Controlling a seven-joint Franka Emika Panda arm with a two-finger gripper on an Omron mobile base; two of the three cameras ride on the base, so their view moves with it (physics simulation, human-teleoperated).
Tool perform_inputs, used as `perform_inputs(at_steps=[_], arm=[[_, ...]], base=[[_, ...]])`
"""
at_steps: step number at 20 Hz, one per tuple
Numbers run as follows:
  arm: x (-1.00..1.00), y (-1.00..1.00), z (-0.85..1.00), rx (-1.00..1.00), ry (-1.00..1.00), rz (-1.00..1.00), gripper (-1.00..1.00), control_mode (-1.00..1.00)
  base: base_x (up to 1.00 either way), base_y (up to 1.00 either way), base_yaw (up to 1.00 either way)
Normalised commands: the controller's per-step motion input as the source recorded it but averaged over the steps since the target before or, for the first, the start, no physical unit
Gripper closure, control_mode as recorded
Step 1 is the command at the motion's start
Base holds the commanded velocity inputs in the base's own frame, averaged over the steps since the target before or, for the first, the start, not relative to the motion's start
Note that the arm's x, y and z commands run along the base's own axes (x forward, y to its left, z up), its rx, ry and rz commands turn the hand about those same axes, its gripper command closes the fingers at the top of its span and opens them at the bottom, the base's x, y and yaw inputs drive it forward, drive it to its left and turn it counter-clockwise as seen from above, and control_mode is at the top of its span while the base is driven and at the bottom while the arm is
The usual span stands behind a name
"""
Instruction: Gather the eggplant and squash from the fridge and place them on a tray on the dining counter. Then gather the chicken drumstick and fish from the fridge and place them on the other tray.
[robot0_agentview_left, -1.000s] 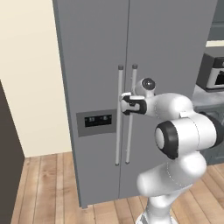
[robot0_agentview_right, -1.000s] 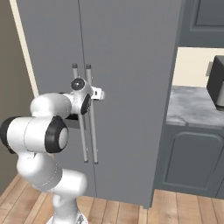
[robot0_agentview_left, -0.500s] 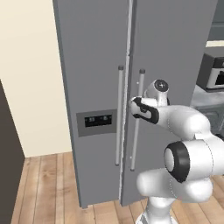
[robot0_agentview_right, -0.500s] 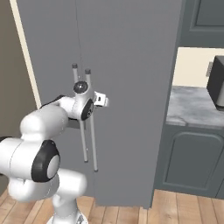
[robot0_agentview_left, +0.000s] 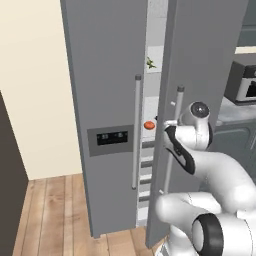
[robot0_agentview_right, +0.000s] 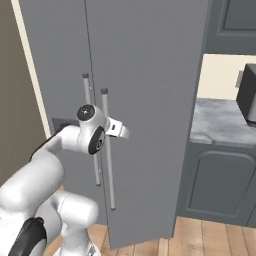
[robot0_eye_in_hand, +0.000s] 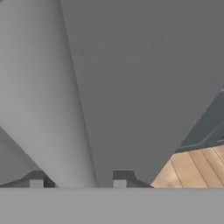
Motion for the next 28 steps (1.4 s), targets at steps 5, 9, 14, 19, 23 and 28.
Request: perform_inputs(at_steps=[5,9,14,19,23,28], arm=[[-0.15,-0.12,-0.04,0.03,0.0,-0.18,-1.0,-1.0],[-0.94,-0.06,0.05,0.12,0.0,-0.15,-1.0,-1.0],[-0.55,0.86,0.15,0.1,0.0,-0.24,-1.0,-1.0],[0.18,1.0,0.06,0.04,0.0,-0.34,-1.0,-1.0],[0.84,0.78,0.0,0.17,-0.02,-0.48,-1.0,-1.0],[0.7,0.52,0.04,0.24,-0.08,-0.42,-1.0,-1.0]], base=[[0.0,0.0,0.0],[0.0,0.0,0.0],[0.0,0.0,0.0],[0.0,0.0,0.0],[0.0,0.0,0.0],[0.0,0.0,0.0]])
